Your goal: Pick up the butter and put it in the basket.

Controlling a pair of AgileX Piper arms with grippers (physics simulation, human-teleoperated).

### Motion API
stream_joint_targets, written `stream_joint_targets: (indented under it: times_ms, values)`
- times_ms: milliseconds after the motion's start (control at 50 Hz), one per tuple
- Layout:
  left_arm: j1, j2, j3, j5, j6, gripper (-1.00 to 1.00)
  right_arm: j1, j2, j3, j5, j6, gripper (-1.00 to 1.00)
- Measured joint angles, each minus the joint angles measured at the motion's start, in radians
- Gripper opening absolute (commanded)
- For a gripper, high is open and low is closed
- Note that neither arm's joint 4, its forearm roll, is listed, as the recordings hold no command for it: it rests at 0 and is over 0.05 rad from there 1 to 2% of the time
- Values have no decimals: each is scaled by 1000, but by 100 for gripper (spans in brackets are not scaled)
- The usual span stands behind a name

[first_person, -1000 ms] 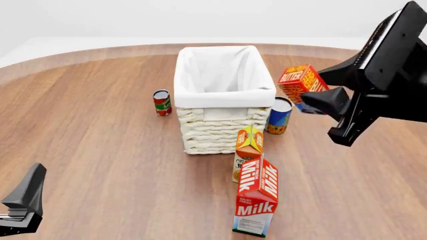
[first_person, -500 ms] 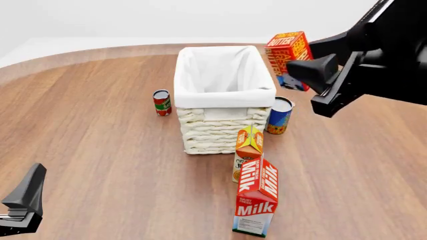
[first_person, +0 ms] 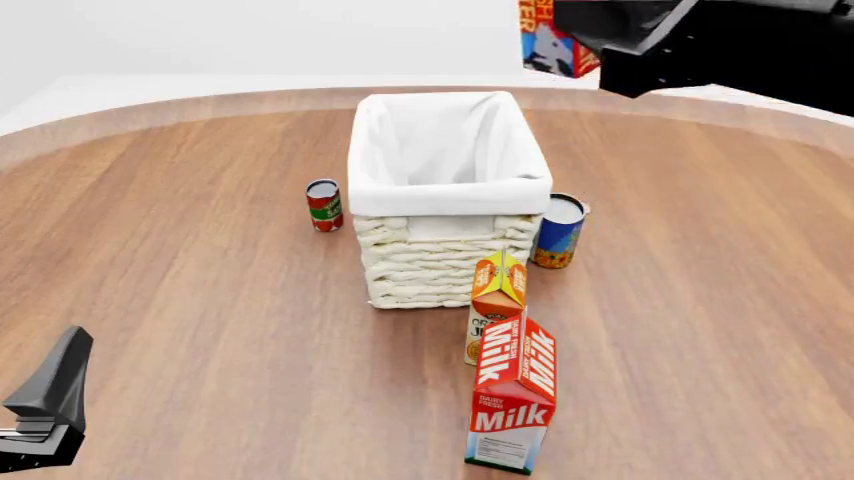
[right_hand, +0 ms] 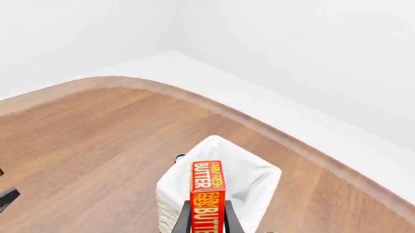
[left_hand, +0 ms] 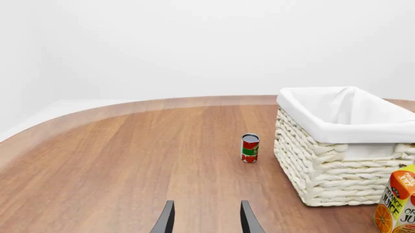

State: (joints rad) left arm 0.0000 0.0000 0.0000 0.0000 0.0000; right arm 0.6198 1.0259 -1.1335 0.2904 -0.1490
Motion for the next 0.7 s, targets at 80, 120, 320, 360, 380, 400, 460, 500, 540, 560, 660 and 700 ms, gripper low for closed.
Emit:
stream_joint_targets:
  times_ms: [80, 120, 320, 360, 380, 400, 460, 500, 540, 560, 660, 700]
  values:
    - [0, 0, 0, 0, 0, 100, -14, 70, -90, 27, 22, -100]
    - [0, 0, 0, 0, 0, 100, -26, 111, -139, 45, 33, -100]
    - [0, 0, 0, 0, 0, 100, -85, 310, -356, 153, 93, -100]
    - [0, 0, 0, 0, 0, 100, -91, 336, -389, 174, 102, -100]
    - [0, 0, 0, 0, 0, 100, -94, 349, -405, 184, 106, -100]
    - [0, 0, 0, 0, 0, 100, -97, 360, -420, 194, 110, -100]
    - [0, 0, 0, 0, 0, 100, -108, 392, -465, 221, 119, -100]
    - [0, 0, 0, 0, 0, 100, -114, 409, -493, 239, 125, -100]
    - [0, 0, 0, 0, 0, 100, -118, 422, -516, 254, 129, -100]
    - [0, 0, 0, 0, 0, 100, -120, 428, -526, 261, 131, -100]
    - [0, 0, 0, 0, 0, 100, -139, 462, -571, 287, 141, -100]
    - [0, 0, 0, 0, 0, 100, -148, 475, -583, 293, 144, -100]
